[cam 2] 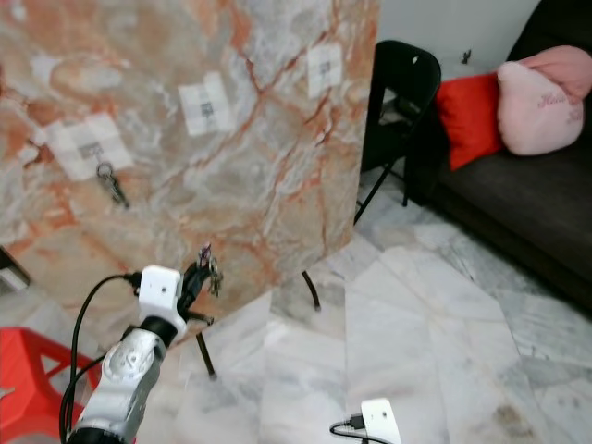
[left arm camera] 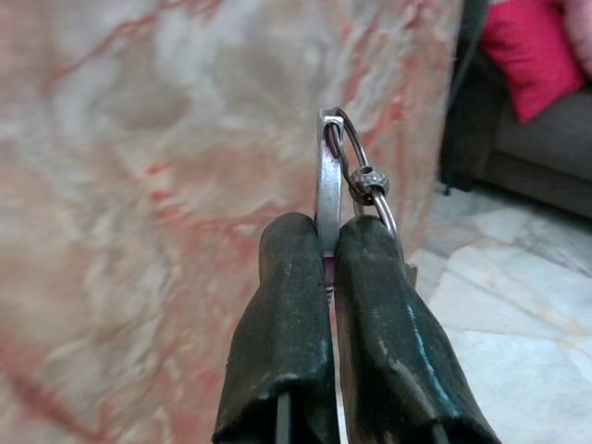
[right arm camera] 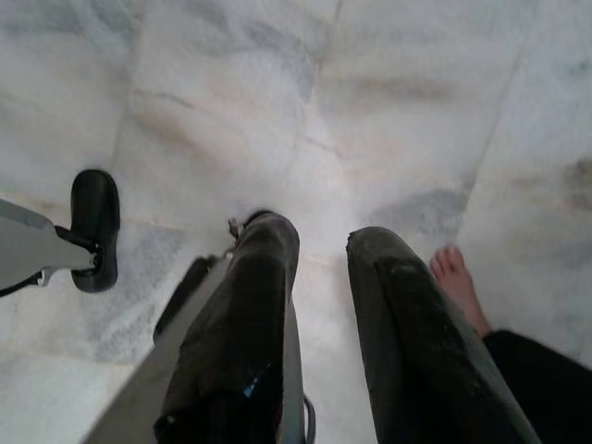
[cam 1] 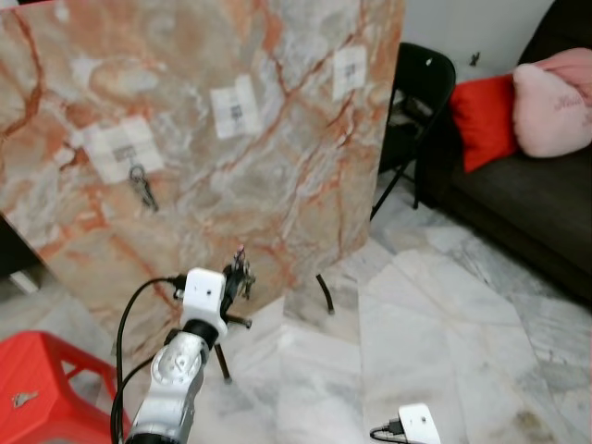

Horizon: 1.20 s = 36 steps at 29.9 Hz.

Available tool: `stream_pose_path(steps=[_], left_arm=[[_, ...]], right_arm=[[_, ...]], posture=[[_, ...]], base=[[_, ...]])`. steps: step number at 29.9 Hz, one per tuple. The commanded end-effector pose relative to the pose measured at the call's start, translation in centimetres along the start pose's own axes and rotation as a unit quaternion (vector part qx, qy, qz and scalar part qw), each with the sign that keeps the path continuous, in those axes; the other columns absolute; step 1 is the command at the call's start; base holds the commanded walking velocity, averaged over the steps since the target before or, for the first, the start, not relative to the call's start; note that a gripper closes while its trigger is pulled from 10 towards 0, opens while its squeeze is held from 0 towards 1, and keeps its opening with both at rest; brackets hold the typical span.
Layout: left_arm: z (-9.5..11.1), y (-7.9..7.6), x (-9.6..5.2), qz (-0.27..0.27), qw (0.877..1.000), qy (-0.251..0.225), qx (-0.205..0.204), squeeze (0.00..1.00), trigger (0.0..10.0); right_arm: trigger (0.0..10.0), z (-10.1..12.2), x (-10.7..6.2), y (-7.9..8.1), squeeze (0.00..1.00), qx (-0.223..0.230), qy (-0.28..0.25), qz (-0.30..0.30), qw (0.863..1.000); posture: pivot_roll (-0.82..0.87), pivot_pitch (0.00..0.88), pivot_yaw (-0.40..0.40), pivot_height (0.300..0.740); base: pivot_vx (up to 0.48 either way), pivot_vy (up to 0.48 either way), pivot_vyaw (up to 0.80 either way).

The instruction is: Hang keys on a hook

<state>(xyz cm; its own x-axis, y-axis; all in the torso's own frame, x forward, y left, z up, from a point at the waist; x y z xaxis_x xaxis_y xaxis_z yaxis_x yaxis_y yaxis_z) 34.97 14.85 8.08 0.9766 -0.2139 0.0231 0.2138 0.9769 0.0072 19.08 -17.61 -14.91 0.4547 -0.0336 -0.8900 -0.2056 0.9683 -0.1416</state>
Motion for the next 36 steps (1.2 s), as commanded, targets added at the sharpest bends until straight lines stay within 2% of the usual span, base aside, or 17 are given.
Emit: stream_pose_path(steps=[1,15,21,24,36], left_arm=[[0.76,0.07,0.27,0.0,1.0,-0.013,0.0,0.0,10.0],[0.86,0.21,0.31,0.004,1.0,-0.015,0.001,0.0,10.0],[0.96,0.27,0.33,0.006,1.0,-0.017,0.003,0.0,10.0],[0.99,0.32,0.32,0.007,1.0,-0.018,0.003,0.0,10.0],[1.07,0.31,0.36,0.006,1.0,-0.02,0.003,0.0,10.0]], right_arm=[[10.0,-0.09,-0.01,-0.1,0.0,0.006,0.0,-0.003,1.0],[10.0,-0.04,-0.01,-0.06,0.0,0.008,-0.001,-0.003,1.0],[10.0,0.09,0.0,-0.1,0.0,-0.01,-0.002,-0.003,1.0],[10.0,0.09,0.0,-0.09,0.0,-0.008,-0.003,-0.003,1.0],[10.0,0.04,-0.01,-0.08,0.0,0.004,-0.004,-0.004,1.0]], posture=[[0.01,0.0,-0.004,0.74],[0.01,0.0,-0.005,0.74],[0.01,0.0,-0.005,0.74],[0.01,0.0,-0.005,0.74],[0.01,0.0,-0.004,0.74]], base=[[0.244,0.0,0.0],[0.251,0.0,0.0],[0.296,0.0,0.13],[0.3,0.0,0.8],[0.301,0.0,0.0]])
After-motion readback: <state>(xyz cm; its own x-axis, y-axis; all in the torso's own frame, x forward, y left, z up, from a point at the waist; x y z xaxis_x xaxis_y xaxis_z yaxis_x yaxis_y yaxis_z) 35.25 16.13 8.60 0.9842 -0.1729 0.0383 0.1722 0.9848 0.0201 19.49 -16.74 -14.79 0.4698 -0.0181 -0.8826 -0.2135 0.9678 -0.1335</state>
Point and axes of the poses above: a point about 5 cm out from each wrist's last joint towards the gripper, its own x axis pointing out of the wrist towards the gripper, its own z axis along the axis of the wrist's last joint, y = z × x, the point moved 6 cm from there along x, pointing out of the wrist towards the gripper, and after that the axes turned 5 degrees about -x, right-handed, at the moved point
